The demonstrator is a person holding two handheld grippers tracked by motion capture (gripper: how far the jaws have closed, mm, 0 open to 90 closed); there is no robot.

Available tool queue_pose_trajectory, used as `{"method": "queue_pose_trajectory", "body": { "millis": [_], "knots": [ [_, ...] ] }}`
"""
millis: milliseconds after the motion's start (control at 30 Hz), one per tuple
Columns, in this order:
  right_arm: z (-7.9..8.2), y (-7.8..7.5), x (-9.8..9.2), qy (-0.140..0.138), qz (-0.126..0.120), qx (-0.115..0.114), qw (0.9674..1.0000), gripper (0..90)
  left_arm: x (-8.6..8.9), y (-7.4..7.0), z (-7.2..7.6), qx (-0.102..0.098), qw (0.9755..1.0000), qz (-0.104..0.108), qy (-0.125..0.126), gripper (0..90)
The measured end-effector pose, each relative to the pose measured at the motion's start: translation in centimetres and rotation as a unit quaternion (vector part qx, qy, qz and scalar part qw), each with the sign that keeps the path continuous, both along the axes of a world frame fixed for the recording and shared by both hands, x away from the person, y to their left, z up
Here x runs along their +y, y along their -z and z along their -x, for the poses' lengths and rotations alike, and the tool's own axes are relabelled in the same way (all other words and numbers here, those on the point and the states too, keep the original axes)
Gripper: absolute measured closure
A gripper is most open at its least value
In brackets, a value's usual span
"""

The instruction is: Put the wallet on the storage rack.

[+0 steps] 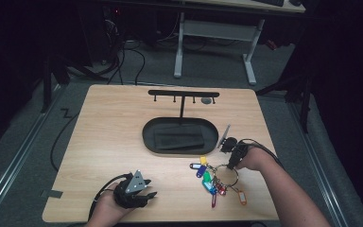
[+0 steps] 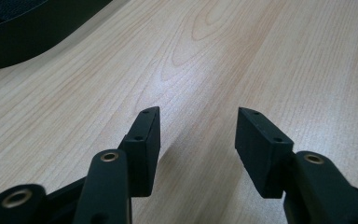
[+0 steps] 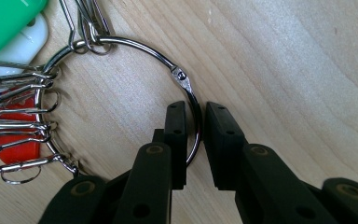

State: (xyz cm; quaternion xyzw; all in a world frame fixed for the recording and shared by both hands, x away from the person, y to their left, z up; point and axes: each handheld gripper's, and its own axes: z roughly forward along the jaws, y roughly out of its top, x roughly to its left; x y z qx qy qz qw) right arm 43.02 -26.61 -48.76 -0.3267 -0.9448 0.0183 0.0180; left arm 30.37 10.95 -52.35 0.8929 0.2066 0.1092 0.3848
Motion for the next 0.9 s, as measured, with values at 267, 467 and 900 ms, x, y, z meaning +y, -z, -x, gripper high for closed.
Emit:
{"method": "queue_pose_trajectory", "body": {
  "millis": [267,467,900],
  "knots": [
    [-0.04,0.0,0.31,-0.006,0.007,0.002,1.0,77.0,0.02,-0.05,0.03,0.002,1.0,0.004,0.002,50.8],
    [0.04,0.03,0.46,-0.006,0.017,-0.007,0.9998,84.8,0.03,-0.06,0.04,0.006,1.0,0.006,0.004,50.8],
    [0.75,0.0,0.92,-0.026,0.033,-0.032,0.9986,87.1,0.34,-0.4,0.12,-0.006,0.9998,0.02,-0.008,50.9]
  ]
}}
